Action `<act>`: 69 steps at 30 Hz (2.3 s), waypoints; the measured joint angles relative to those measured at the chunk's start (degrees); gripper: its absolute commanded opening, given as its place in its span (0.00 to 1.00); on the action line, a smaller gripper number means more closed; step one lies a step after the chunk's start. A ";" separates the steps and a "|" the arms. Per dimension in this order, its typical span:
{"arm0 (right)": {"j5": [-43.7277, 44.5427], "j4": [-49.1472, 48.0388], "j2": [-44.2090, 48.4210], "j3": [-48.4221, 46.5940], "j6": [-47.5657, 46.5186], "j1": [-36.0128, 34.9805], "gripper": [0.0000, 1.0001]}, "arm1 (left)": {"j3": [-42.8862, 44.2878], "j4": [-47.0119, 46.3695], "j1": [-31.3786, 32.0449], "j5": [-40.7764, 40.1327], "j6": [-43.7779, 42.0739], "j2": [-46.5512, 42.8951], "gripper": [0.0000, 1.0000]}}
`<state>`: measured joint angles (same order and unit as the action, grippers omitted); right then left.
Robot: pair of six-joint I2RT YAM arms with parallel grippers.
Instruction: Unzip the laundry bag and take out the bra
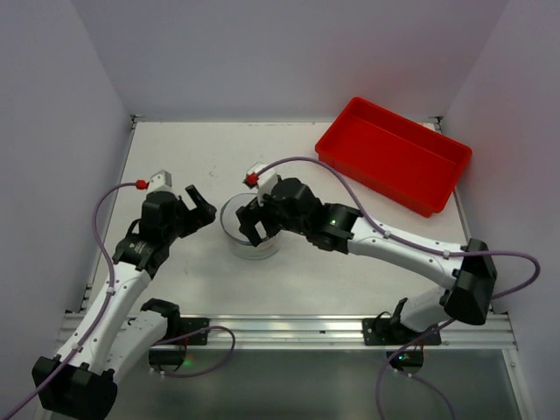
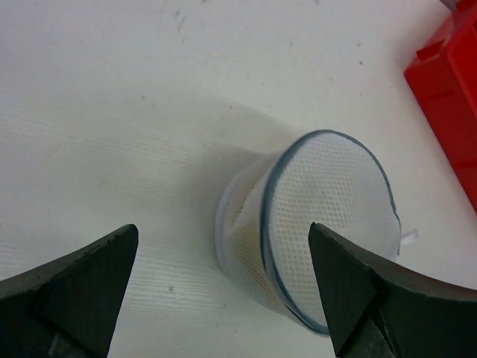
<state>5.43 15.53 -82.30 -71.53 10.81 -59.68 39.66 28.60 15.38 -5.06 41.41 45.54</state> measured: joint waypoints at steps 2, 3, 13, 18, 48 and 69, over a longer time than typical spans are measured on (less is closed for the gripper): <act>1.73 -0.07 -3.96 -2.08 -2.51 -2.01 0.79 | -0.35 -0.50 -3.13 -0.52 -1.22 0.85 0.99; 2.62 0.02 -5.95 -3.19 -3.65 -2.95 0.74 | -0.57 -0.83 -4.96 -0.79 -1.95 1.66 0.99; 7.41 -0.26 -19.45 -11.69 -12.68 -8.96 0.50 | -5.86 -3.15 -18.43 3.93 -7.08 7.78 1.00; 9.46 -0.52 -23.56 -14.01 -14.49 -9.94 0.46 | -5.86 -3.80 -18.58 5.88 -8.28 7.04 1.00; 23.52 -5.88 -19.78 -10.60 -10.43 -10.34 0.00 | -6.16 -9.05 -18.73 28.33 -8.79 5.31 0.96; 43.04 9.31 18.25 20.17 43.30 -9.31 0.00 | -6.10 -13.33 -7.45 31.56 -3.91 7.43 0.95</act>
<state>48.47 24.84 -64.05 -51.35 54.11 -68.99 33.56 15.27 7.92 26.50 37.50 52.97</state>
